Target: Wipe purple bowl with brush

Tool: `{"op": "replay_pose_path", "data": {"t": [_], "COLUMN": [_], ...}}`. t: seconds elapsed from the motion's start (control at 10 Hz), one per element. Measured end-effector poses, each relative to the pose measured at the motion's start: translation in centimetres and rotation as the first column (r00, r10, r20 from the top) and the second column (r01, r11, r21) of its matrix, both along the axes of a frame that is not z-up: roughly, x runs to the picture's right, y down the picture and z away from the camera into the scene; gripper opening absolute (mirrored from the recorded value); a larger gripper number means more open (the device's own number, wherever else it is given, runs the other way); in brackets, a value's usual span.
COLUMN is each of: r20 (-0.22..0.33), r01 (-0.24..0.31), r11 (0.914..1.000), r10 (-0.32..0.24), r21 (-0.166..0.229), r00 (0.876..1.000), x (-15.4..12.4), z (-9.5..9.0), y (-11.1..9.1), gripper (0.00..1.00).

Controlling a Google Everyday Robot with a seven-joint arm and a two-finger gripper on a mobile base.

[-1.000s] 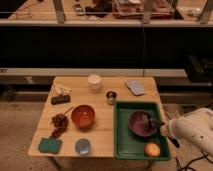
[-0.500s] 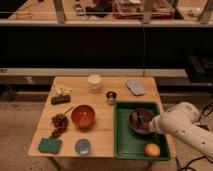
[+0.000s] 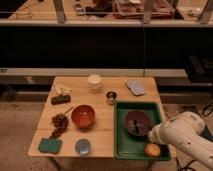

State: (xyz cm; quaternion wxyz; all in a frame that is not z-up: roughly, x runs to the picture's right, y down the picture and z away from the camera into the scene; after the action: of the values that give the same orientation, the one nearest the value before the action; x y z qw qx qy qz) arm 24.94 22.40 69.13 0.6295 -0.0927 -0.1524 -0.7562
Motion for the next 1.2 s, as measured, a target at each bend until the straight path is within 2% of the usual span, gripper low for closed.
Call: {"op": "replay_pose_path", "data": {"t": [0.3, 0.6, 0.9, 1.2], "r20": [-0.064, -0.124, -0.113, -0.063], "r01": [-0.027, -0.05, -0.046, -0.012], "r11": [0.9996, 0.9979, 0.9978, 0.9997], "r10": [0.027, 0.055, 0.051, 0.014], "r21": [0.014, 0.042, 0.048, 0.022], "r00": [0.998, 0.991, 0.992, 0.998], "x": [4.5, 5.9, 3.4, 0.0], "z": [-0.1, 1.7, 3.0, 3.1], "y": [-0.6, -3.3, -4.4, -2.9], "gripper": [0.0, 0.0, 0.0, 0.0]}}
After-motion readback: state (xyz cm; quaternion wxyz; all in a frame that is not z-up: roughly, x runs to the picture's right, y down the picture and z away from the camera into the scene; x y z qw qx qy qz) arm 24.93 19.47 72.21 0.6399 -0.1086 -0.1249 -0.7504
